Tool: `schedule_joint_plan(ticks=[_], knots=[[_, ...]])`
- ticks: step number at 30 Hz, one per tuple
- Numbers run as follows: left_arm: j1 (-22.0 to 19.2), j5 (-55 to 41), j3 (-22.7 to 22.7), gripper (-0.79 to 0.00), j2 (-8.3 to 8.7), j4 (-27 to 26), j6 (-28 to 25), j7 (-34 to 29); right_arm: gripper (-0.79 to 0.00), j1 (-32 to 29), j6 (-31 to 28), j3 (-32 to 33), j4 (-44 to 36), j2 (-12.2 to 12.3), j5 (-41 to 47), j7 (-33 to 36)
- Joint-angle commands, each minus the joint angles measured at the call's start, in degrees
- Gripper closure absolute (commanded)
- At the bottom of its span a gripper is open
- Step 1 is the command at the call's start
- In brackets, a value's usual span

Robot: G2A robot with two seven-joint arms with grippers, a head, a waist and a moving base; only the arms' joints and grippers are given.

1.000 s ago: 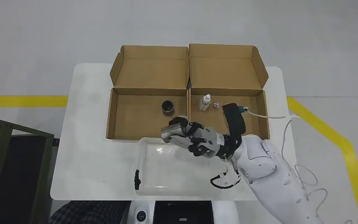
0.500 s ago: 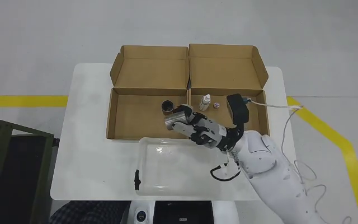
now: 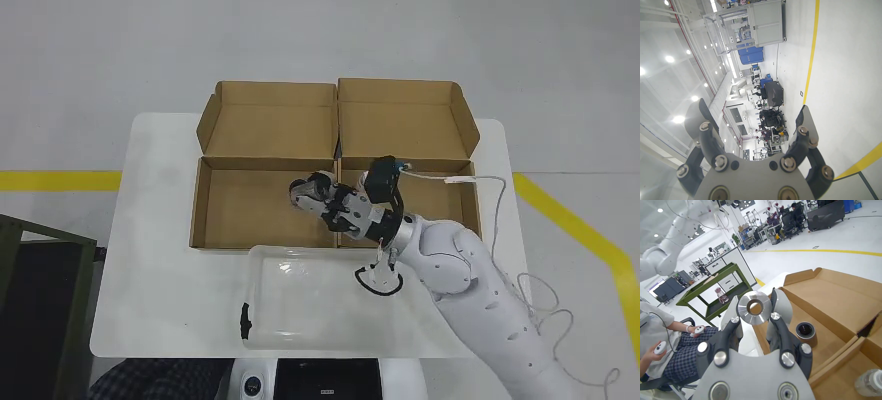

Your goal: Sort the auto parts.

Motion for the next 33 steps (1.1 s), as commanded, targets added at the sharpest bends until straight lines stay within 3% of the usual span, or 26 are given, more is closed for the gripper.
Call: schedule_joint_plan(ticks=[1,21,33], knots=[[0.0,0.0,0.0,-0.785,0.0,0.0,0.0,0.0,0.0,1.05,1.19,-0.93,1.2,-0.22,-2.21,0.79],[0.0,0.0,0.0,-0.785,0.0,0.0,0.0,0.0,0.0,7.32,7.25,-10.22,6.05,-1.99,-25.06,11.22],[0.0,0.0,0.0,-0.785,0.0,0.0,0.0,0.0,0.0,8.11,8.85,-12.29,6.39,-2.68,-30.79,17.64]])
